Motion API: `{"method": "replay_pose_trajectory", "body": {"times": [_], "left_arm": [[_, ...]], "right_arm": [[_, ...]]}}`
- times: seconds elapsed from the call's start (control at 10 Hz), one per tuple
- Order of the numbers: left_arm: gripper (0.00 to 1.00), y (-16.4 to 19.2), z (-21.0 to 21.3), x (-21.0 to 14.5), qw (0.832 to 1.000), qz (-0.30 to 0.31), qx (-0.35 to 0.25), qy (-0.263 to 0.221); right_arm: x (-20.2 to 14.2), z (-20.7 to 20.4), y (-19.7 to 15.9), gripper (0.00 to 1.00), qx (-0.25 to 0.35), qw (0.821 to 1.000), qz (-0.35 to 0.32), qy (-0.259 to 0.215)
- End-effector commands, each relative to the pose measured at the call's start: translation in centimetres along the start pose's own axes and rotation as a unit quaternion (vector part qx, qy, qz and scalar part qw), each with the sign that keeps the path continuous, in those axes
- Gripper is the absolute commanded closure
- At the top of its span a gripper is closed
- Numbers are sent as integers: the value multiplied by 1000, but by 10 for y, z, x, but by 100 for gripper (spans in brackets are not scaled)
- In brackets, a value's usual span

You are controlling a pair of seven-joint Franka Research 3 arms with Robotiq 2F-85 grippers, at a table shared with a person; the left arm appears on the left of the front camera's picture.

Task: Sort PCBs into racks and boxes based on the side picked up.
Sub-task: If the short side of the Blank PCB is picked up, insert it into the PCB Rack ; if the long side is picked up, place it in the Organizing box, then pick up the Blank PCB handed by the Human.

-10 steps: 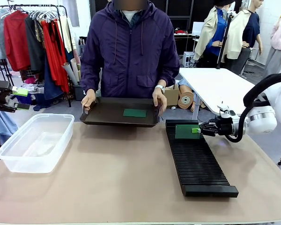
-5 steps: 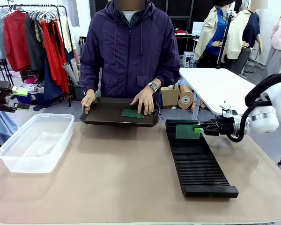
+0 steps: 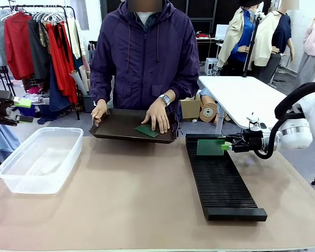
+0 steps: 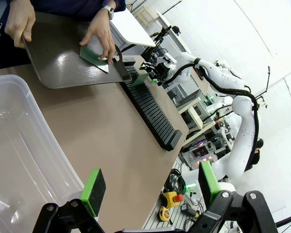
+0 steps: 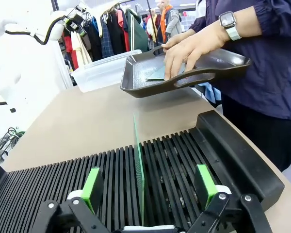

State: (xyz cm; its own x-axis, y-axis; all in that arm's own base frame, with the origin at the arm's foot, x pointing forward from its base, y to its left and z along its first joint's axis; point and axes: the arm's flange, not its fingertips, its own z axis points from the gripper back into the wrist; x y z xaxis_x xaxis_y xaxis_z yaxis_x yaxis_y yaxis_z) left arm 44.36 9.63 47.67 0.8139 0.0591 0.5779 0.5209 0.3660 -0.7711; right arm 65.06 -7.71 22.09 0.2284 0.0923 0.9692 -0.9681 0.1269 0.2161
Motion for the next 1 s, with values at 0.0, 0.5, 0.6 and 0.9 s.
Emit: {"method": "replay_pose_trajectory", "body": {"times": [0.0,0.5,0.6,0.9], "left_arm": [[0,-1,1,1,1000,-2,0,-1],[0,-1,1,1,1000,-2,0,-1],[0,-1,1,1,1000,-2,0,-1],[0,-1,1,1,1000,-2,0,-1]], "right_arm": [[0,0,0,0,0,1000,-1,0],[0,0,0,0,0,1000,-1,0],[0,0,0,0,0,1000,-1,0],[0,0,0,0,0,1000,-1,0]]}}
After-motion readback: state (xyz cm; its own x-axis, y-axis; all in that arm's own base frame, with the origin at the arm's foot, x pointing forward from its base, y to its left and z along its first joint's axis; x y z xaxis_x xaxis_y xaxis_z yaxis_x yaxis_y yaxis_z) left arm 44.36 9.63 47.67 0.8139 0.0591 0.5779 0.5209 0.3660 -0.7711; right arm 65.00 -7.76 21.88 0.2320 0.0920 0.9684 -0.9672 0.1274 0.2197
